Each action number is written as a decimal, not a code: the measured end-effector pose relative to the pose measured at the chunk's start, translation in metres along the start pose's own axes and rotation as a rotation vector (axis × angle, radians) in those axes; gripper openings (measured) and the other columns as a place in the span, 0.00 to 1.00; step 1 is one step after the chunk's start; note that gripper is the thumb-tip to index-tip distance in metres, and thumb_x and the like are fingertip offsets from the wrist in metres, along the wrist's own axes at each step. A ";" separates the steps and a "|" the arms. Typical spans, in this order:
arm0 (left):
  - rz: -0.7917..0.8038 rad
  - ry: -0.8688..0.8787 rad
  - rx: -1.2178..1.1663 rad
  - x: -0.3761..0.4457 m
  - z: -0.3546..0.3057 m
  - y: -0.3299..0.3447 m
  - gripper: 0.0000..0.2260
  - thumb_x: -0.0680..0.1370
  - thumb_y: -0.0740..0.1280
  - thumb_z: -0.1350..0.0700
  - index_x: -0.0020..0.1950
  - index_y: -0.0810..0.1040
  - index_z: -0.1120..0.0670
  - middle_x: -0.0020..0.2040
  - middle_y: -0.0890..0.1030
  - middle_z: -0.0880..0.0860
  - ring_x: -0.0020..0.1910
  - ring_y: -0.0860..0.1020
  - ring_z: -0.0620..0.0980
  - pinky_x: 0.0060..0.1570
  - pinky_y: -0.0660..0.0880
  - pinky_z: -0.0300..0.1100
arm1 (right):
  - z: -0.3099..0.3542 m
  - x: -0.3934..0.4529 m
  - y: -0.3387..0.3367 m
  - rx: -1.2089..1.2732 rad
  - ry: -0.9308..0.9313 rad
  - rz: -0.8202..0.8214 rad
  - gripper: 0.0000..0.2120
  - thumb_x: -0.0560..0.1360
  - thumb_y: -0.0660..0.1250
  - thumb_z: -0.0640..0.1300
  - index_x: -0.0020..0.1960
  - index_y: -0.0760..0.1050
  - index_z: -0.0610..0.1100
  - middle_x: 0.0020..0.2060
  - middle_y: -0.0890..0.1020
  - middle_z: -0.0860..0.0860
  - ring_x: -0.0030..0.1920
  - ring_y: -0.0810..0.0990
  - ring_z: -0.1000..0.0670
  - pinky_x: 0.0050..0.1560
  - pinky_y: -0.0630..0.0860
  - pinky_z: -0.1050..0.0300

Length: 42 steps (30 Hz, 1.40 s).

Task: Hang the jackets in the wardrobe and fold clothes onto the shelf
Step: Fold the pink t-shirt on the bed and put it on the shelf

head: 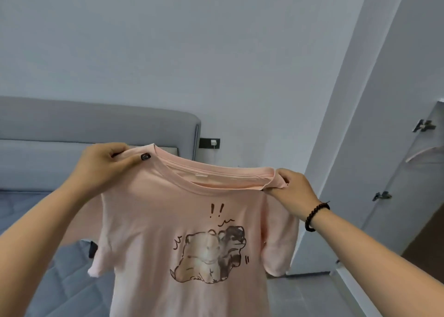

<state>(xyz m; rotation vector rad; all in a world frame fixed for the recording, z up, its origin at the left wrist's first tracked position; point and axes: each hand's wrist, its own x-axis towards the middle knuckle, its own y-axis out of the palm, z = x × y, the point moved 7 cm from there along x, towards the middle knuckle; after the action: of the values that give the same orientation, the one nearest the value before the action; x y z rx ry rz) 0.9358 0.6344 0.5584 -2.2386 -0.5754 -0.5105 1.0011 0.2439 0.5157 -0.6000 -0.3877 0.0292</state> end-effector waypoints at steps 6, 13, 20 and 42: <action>-0.130 0.001 0.015 -0.029 0.014 -0.079 0.08 0.73 0.73 0.45 0.36 0.80 0.46 0.30 0.77 0.47 0.29 0.72 0.39 0.25 0.63 0.28 | 0.066 0.009 0.037 0.000 -0.121 0.239 0.12 0.63 0.79 0.50 0.41 0.83 0.44 0.37 0.84 0.46 0.35 0.76 0.56 0.37 0.70 0.61; -0.306 0.041 0.062 -0.050 0.014 -0.170 0.10 0.70 0.74 0.40 0.38 0.81 0.45 0.29 0.77 0.44 0.28 0.72 0.38 0.25 0.64 0.26 | 0.141 0.013 0.062 0.199 -0.223 0.394 0.07 0.64 0.76 0.52 0.41 0.84 0.52 0.38 0.86 0.51 0.37 0.82 0.58 0.36 0.77 0.65; -0.362 -0.010 0.107 -0.037 0.053 -0.190 0.21 0.65 0.68 0.31 0.40 0.81 0.47 0.32 0.78 0.50 0.28 0.70 0.40 0.27 0.67 0.38 | 0.159 0.046 0.118 0.191 -0.265 0.464 0.08 0.66 0.74 0.55 0.43 0.84 0.53 0.39 0.86 0.53 0.39 0.82 0.59 0.37 0.77 0.66; 0.000 -0.461 0.472 0.234 0.572 0.108 0.17 0.73 0.67 0.36 0.45 0.80 0.50 0.40 0.78 0.50 0.44 0.75 0.54 0.43 0.71 0.48 | -0.125 0.411 0.623 -0.271 -0.147 0.505 0.20 0.73 0.69 0.52 0.28 0.67 0.45 0.25 0.71 0.52 0.31 0.70 0.49 0.31 0.64 0.55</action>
<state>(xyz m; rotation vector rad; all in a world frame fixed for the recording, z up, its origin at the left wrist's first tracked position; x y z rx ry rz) 1.2892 1.0549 0.2555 -1.8933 -0.8307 0.1485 1.4801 0.7478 0.2177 -0.9556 -0.3769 0.5132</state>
